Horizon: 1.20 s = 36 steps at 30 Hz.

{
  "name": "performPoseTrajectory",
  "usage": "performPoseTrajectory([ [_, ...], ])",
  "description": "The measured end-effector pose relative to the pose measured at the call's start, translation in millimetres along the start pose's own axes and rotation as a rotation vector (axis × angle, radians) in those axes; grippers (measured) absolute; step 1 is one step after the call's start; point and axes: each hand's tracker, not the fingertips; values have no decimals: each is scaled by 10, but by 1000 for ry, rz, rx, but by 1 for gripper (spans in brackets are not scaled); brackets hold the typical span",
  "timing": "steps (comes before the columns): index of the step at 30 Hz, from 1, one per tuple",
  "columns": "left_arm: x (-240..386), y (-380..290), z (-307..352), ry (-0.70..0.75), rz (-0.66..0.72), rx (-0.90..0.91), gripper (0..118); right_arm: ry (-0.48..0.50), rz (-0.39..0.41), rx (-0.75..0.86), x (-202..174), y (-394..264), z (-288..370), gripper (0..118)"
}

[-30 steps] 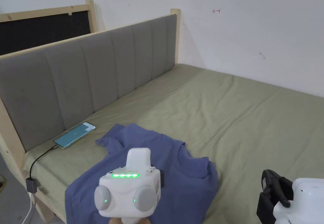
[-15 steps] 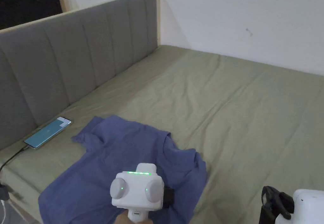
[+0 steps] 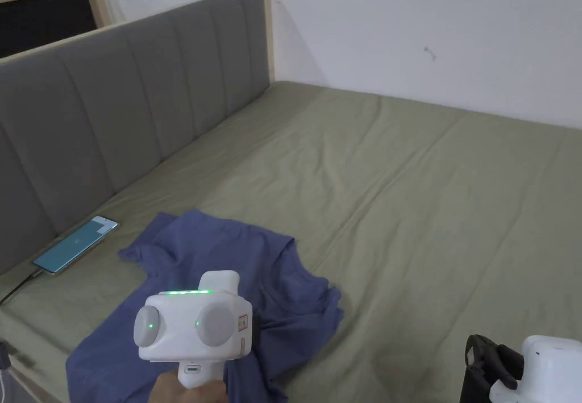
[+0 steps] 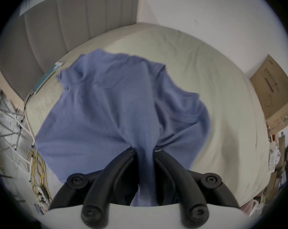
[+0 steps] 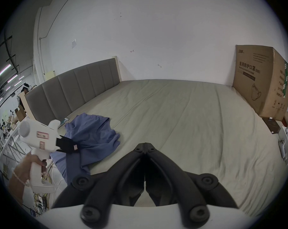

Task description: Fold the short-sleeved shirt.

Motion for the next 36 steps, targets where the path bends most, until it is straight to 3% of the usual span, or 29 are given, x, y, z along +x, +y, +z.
performPoseTrajectory([
  [5, 361, 316, 479, -243, 48, 105, 10, -55, -48, 39, 261, 77, 173, 0],
  [9, 1224, 567, 845, -343, -138, 183, 10, -150, -74, 94, 569, 172, 427, 0],
  [14, 2407, 587, 1170, -661, -227, 179, 10, -295, -136, 177, 1066, 309, 888, 0],
  [19, 3490, 160, 1333, -916, -346, 110, 10, -489, -178, 271, 1579, 353, 1459, 0],
  [23, 4116, -496, 1117, -986, -378, -41, 10, -616, -235, 279, 1970, 219, 1781, 0],
  [26, 4481, -1071, 661, -872, -515, -146, 12, -649, -280, 235, 2107, 74, 1837, 0],
  [27, 4548, -1219, 509, -829, -554, -206, 16, -654, -289, 219, 2152, 20, 1843, 0],
  [29, 4588, -1480, 194, -801, -539, -365, 44, -656, -294, 176, 2164, -91, 1794, 0],
  [30, 4563, -1541, 82, -786, -517, -419, 71, -653, -291, 159, 2174, -134, 1773, 0],
  [31, 4519, -1585, 18, -785, -476, -460, 107, -647, -284, 136, 2179, -169, 1741, 0],
  [32, 4478, -1601, 0, -789, -462, -473, 118, -649, -280, 119, 2205, -202, 1700, 0],
  [34, 4381, -1473, 109, -788, -452, -379, 117, -648, -281, 104, 2206, -223, 1633, 0],
  [36, 4328, -1285, 242, -726, -529, -291, 113, -627, -296, 98, 2200, -216, 1576, 0],
])
